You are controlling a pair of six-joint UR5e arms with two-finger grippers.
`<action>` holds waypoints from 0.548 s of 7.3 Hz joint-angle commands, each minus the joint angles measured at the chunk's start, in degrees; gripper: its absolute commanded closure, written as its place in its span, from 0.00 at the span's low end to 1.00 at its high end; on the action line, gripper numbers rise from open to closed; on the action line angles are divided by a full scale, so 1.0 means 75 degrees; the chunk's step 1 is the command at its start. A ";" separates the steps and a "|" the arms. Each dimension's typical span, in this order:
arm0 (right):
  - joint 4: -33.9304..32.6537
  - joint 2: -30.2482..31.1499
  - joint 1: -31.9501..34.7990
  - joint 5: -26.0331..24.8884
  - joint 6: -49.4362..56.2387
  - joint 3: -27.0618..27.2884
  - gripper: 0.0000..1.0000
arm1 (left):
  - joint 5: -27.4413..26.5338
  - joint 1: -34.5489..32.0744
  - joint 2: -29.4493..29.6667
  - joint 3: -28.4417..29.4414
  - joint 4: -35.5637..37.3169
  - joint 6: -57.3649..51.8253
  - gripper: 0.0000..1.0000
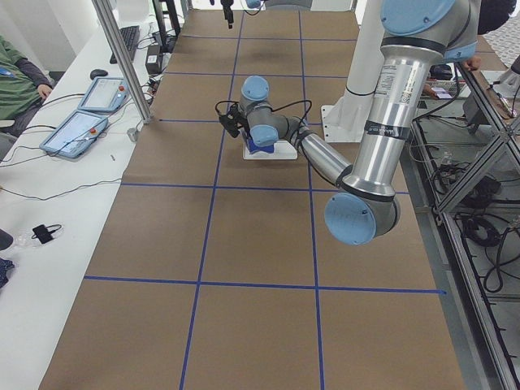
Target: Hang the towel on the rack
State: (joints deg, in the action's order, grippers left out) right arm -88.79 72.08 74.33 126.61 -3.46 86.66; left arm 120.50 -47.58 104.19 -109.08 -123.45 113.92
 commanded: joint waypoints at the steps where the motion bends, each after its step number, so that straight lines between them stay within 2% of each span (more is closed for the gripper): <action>1: -0.0090 0.0301 0.0330 0.0238 0.0075 -0.0012 0.00 | -0.0011 -0.0450 0.0007 0.0025 0.0170 -0.1364 0.02; 2: -0.0079 0.0640 0.0599 0.0263 0.0087 0.0000 0.00 | 0.0000 -0.0778 -0.0028 0.0025 0.0496 -0.2938 0.02; 4: -0.0032 0.1517 0.1057 0.0194 0.0377 0.0116 0.00 | -0.0011 -0.1330 -0.0098 0.0013 0.2294 -0.6731 0.02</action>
State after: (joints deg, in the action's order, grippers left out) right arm -89.18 79.23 80.47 128.51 -2.15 87.05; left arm 120.47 -55.07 103.80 -108.95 -114.11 80.47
